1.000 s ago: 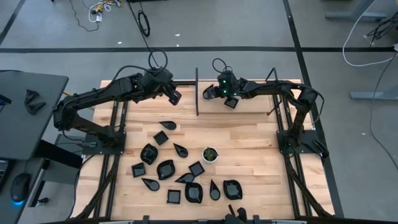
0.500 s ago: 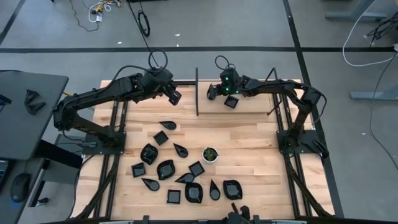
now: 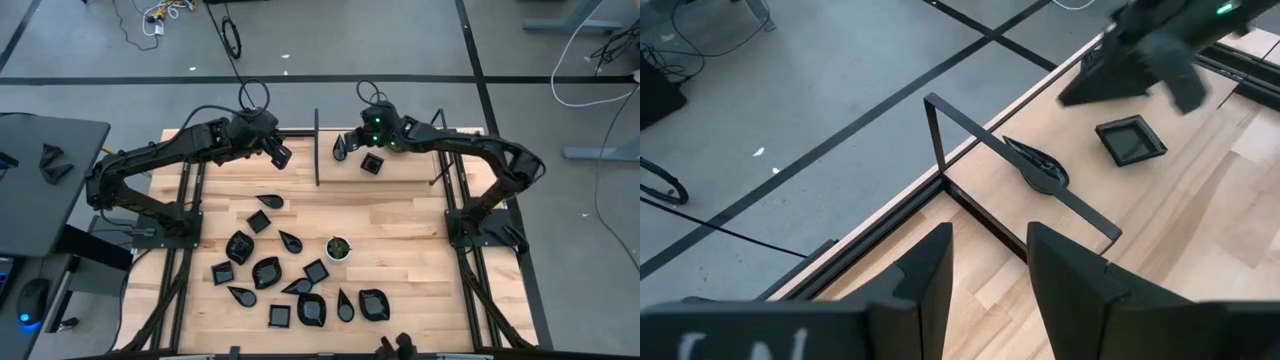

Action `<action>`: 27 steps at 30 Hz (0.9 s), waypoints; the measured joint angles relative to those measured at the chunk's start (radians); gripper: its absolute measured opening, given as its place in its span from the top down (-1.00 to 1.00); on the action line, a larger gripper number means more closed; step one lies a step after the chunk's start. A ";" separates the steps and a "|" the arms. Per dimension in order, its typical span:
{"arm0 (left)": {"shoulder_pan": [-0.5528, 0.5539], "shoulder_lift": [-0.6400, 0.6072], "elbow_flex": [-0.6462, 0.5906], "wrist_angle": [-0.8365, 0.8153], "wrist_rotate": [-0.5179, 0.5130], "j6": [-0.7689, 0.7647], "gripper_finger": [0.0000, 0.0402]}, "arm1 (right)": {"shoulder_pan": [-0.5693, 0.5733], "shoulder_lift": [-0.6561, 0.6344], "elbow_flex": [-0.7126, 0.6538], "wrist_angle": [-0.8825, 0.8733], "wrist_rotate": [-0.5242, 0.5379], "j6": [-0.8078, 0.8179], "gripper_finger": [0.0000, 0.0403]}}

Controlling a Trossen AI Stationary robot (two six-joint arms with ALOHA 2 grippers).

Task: Pick & Place Mini shaped plates
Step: Stack the leaf shaped plate on top of the leaf shaped plate on the shelf

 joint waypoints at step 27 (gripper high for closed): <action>-0.204 0.000 0.000 -0.308 0.144 -0.094 0.33 | 0.795 -0.227 0.000 -0.546 0.106 0.274 0.98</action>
